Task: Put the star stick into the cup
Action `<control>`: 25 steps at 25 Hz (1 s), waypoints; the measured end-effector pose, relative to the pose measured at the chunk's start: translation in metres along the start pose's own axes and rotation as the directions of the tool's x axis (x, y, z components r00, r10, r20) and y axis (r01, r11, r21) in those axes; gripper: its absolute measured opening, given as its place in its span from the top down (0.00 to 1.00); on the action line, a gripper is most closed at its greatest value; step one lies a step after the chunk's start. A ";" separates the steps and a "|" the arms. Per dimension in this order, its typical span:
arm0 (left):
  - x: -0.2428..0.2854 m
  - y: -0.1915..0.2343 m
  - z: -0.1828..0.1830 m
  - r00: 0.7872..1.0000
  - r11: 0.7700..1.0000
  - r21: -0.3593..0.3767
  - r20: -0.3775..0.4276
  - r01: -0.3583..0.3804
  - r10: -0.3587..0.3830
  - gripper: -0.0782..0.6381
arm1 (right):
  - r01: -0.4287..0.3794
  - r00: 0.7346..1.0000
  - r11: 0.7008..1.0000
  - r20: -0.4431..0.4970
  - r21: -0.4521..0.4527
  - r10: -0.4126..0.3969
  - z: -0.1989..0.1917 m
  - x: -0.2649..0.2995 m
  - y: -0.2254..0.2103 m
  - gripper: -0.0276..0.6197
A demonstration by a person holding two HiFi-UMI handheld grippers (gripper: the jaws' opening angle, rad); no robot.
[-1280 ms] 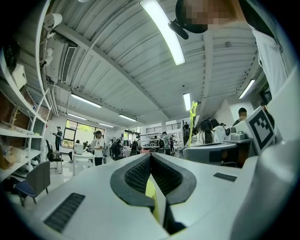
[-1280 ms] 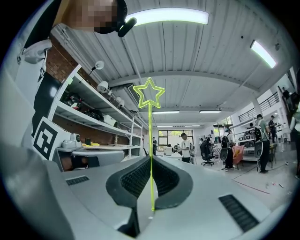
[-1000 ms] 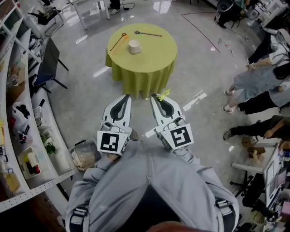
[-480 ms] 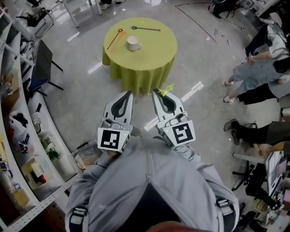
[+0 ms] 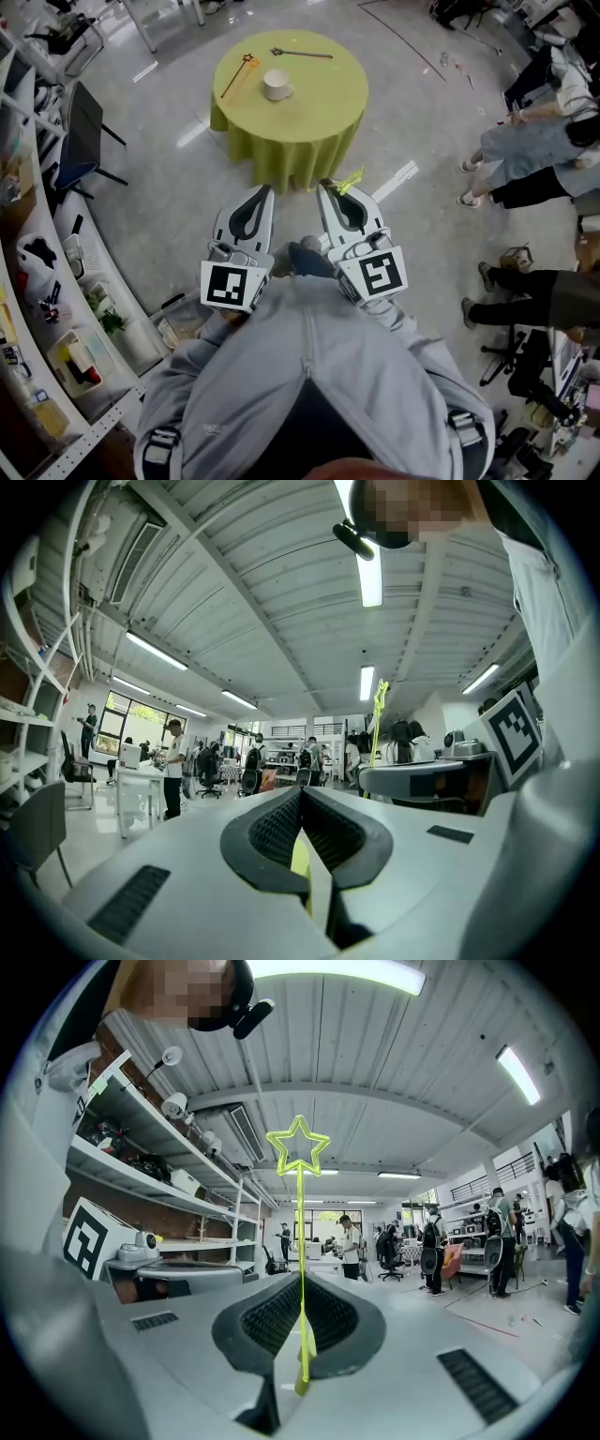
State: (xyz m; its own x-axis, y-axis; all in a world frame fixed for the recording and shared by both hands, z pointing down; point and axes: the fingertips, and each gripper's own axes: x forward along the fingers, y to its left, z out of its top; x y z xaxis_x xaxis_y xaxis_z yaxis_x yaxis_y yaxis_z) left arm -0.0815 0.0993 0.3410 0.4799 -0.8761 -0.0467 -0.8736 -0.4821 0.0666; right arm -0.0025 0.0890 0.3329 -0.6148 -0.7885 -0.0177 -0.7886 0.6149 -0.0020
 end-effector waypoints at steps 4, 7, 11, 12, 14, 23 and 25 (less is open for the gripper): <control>0.000 0.007 -0.002 1.000 1.000 -0.006 -0.004 -0.004 0.004 0.87 | 0.001 1.000 1.000 -0.002 0.003 -0.001 -0.001 0.007 0.001 0.90; 0.000 0.012 0.000 1.000 1.000 -0.001 -0.003 -0.005 0.005 0.87 | -0.005 1.000 1.000 0.005 -0.004 0.005 0.002 0.014 0.002 0.90; 0.001 0.023 0.004 1.000 1.000 -0.006 0.008 -0.021 0.021 0.87 | -0.026 0.999 0.999 0.023 -0.028 0.026 0.009 0.026 0.007 0.90; 0.002 0.026 0.005 1.000 1.000 -0.003 0.011 -0.025 0.025 0.87 | -0.029 0.999 0.999 0.029 -0.032 0.030 0.011 0.029 0.006 0.90; 0.007 0.031 0.006 1.000 1.000 0.005 0.014 -0.026 0.026 0.87 | -0.031 0.999 0.999 0.038 -0.035 0.032 0.012 0.035 0.004 0.90; 0.046 0.053 0.002 1.000 0.999 0.026 0.008 -0.022 0.022 0.87 | -0.040 0.999 0.999 0.029 -0.035 0.041 0.008 0.075 -0.019 0.90; 0.058 0.060 0.000 1.000 1.000 0.014 0.017 -0.021 0.020 0.87 | -0.046 0.999 0.998 0.016 -0.039 0.047 0.003 0.087 -0.027 0.90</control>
State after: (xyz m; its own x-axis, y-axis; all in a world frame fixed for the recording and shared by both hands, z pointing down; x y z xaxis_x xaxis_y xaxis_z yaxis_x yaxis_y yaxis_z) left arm -0.1055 0.0194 0.3421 0.4605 -0.8854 -0.0626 -0.8843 -0.4638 0.0539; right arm -0.0342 0.0040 0.3282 -0.6506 -0.7586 -0.0342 -0.7594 0.6496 0.0375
